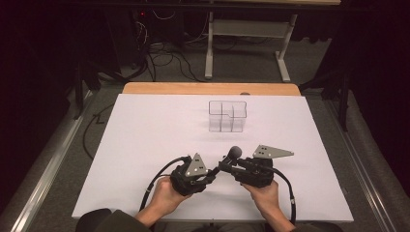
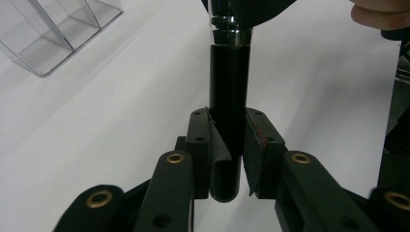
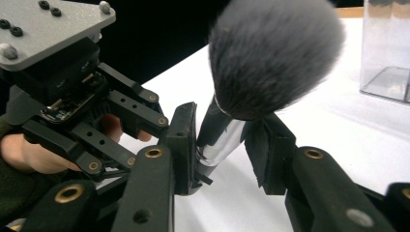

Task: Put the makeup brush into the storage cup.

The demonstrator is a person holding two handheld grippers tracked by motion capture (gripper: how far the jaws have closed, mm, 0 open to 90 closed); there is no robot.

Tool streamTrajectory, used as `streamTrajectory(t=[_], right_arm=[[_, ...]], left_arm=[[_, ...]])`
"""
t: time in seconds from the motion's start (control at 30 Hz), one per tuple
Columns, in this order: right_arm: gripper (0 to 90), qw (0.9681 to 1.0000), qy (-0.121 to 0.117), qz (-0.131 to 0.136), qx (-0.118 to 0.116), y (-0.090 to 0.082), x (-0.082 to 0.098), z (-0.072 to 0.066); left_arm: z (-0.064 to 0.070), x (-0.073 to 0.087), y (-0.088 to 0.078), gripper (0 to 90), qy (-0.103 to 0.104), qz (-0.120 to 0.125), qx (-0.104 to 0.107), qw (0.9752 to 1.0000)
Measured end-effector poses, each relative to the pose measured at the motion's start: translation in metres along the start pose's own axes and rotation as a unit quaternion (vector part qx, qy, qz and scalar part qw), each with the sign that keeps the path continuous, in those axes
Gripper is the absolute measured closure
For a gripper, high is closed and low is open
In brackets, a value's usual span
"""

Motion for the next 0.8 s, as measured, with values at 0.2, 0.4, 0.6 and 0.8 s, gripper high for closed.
streamTrajectory(t=[0.2,0.4,0.6,0.8], right_arm=[[71.0,0.9999,0.004,0.007,-0.013,-0.0006,-0.0011,-0.0007],[71.9,0.9997,0.008,0.008,-0.022,-0.0001,-0.0013,-0.0003],[72.3,0.9996,0.003,0.005,-0.028,-0.0005,-0.0020,-0.0004],[72.4,0.9995,-0.002,-0.002,-0.031,-0.0004,-0.0026,-0.0023]], left_arm=[[0.0001,0.0003,0.0009,74.0,0.004,0.001,0.002,1.0000],[0.0000,0.0010,0.0011,73.8,0.007,0.003,0.003,1.0000],[-0.0005,0.0010,0.0000,71.4,0.011,0.009,0.010,0.9999],[0.0017,0.0022,0.0011,56.8,0.010,0.008,0.017,0.9998]])
Point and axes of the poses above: each handheld gripper's, and its own axes: y roughly forward along the jaws, x roughly out of its underside, z roughly to its right, the point moved 4 cm from there along y, roughly forward along the jaws, and after that the axes turned 14 degrees about -y, right-handed, at the moved point
